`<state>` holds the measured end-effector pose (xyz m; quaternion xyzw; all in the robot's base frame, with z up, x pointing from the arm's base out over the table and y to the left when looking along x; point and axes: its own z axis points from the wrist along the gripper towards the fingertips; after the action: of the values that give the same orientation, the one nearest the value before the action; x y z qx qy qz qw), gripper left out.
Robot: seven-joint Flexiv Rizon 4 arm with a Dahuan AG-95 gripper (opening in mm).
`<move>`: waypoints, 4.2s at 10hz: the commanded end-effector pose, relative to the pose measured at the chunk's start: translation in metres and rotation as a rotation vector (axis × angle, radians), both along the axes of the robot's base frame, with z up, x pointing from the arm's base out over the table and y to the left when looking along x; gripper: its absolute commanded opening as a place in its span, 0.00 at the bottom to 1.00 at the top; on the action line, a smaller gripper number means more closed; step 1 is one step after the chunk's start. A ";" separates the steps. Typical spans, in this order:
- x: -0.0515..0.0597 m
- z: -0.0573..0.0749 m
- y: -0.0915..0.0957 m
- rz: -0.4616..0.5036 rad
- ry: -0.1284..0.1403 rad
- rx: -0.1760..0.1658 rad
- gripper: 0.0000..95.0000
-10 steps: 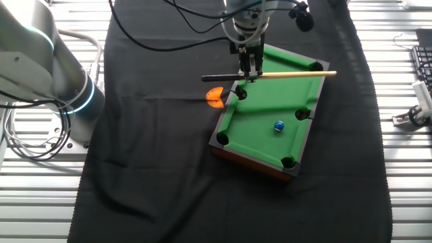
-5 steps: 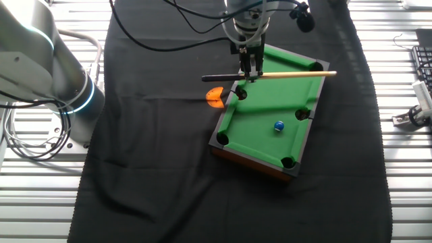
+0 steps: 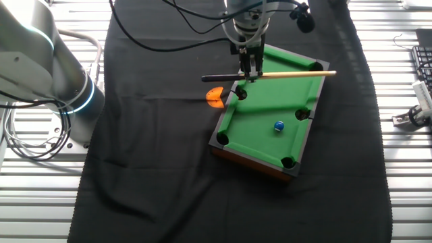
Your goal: Hit the pool ball
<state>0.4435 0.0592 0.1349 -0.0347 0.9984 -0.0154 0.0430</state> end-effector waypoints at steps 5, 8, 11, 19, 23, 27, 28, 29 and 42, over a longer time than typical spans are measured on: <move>0.007 -0.009 0.008 -0.020 0.002 -0.003 0.00; 0.011 -0.014 0.013 -0.027 -0.003 -0.001 0.00; 0.012 -0.015 0.013 -0.029 -0.003 -0.002 0.00; 0.012 -0.028 0.012 -0.033 -0.046 0.002 0.00; 0.015 -0.033 0.015 -0.036 -0.048 0.007 0.00; 0.021 -0.039 0.011 -0.016 -0.046 0.009 0.00; 0.022 -0.041 0.010 -0.012 -0.046 0.011 0.00; 0.024 -0.042 0.009 -0.011 -0.045 0.012 0.00; 0.035 -0.051 0.005 -0.003 -0.046 0.028 0.00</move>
<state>0.4783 0.0650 0.0829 -0.0327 0.9973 -0.0020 0.0656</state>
